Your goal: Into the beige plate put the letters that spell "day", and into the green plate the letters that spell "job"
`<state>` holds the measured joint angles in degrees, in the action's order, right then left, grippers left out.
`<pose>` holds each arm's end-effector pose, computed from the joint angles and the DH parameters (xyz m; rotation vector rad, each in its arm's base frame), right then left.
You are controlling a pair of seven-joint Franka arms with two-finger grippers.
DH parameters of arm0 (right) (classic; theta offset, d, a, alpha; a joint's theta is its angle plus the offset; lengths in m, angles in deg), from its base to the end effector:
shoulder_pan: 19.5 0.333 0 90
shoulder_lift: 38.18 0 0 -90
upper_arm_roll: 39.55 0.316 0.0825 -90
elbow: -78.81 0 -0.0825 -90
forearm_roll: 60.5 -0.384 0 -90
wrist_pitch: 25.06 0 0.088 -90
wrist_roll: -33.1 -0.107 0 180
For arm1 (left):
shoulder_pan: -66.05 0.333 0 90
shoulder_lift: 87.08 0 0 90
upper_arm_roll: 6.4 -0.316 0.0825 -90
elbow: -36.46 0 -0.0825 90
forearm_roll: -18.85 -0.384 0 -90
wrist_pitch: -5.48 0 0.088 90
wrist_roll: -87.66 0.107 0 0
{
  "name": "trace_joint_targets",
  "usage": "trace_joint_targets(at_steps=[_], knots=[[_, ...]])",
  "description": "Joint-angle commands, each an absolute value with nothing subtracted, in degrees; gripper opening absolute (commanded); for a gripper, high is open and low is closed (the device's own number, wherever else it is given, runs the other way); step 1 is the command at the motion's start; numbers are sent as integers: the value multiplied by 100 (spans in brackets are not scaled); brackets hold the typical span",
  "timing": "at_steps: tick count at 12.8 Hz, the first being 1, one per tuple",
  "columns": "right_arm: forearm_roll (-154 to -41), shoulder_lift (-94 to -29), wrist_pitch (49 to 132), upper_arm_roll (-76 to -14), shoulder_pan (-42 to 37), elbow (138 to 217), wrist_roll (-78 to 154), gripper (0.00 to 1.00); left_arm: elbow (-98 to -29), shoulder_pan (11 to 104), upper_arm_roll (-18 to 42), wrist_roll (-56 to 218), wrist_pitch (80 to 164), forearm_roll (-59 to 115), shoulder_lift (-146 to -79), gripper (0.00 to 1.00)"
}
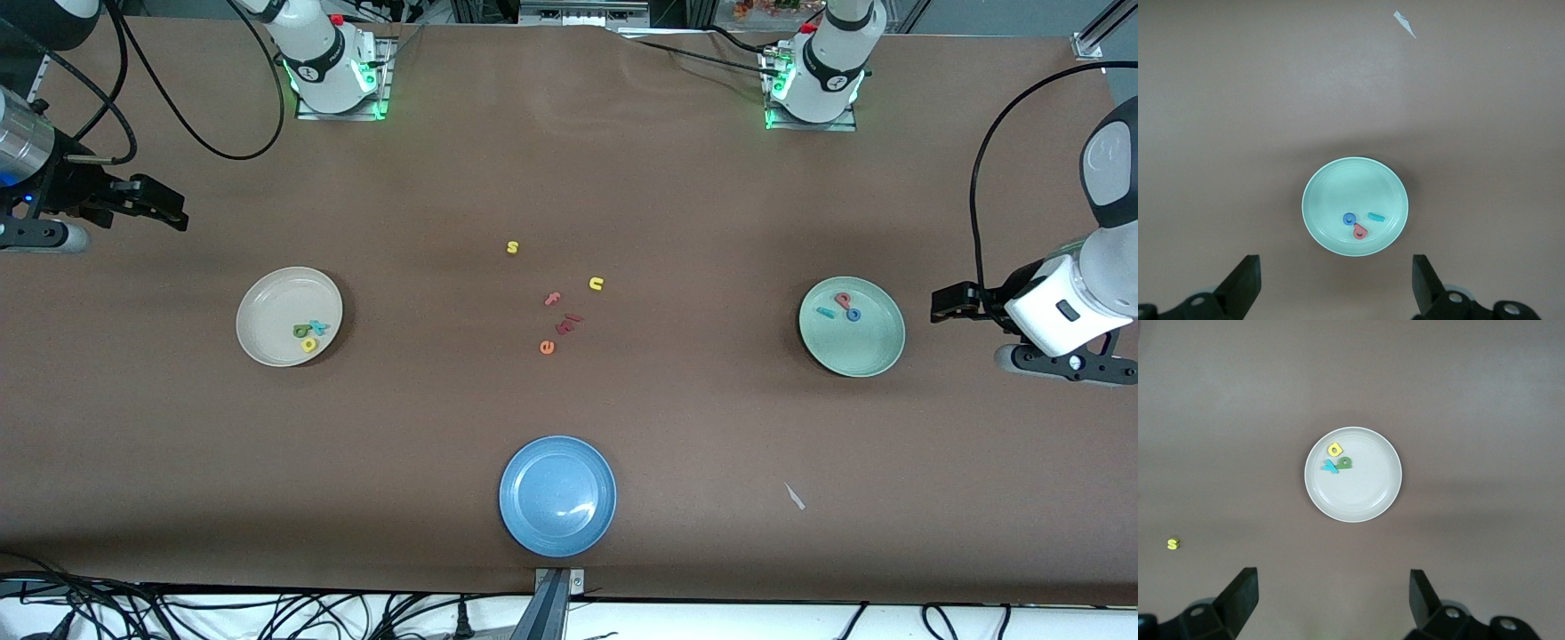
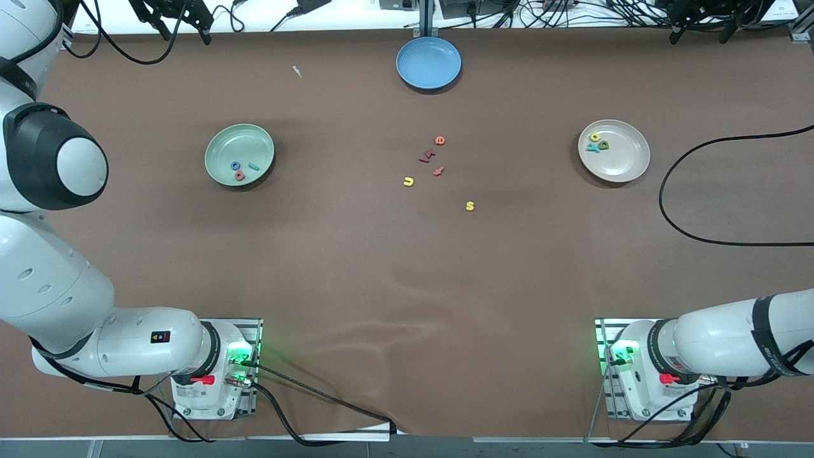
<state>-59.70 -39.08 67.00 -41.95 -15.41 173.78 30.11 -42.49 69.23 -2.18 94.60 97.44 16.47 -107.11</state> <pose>0.5584 0.0152 0.5779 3.1224 -0.0339 -0.1028 0.6521 -0.0002 0.5067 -3.1184 0.2191 0.1913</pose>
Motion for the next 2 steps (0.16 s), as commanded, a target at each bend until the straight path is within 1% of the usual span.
trace_joint_targets(at_steps=[1,2], knots=[[-5918,-3968,6679,-4122,-1625,17241,3108,100,-4335,6957,-227,9680,9724,1754,-10624,99],[-5918,-3968,6679,-4122,-1625,17241,3108,100,-4335,6957,-227,9680,9724,1754,-10606,99]])
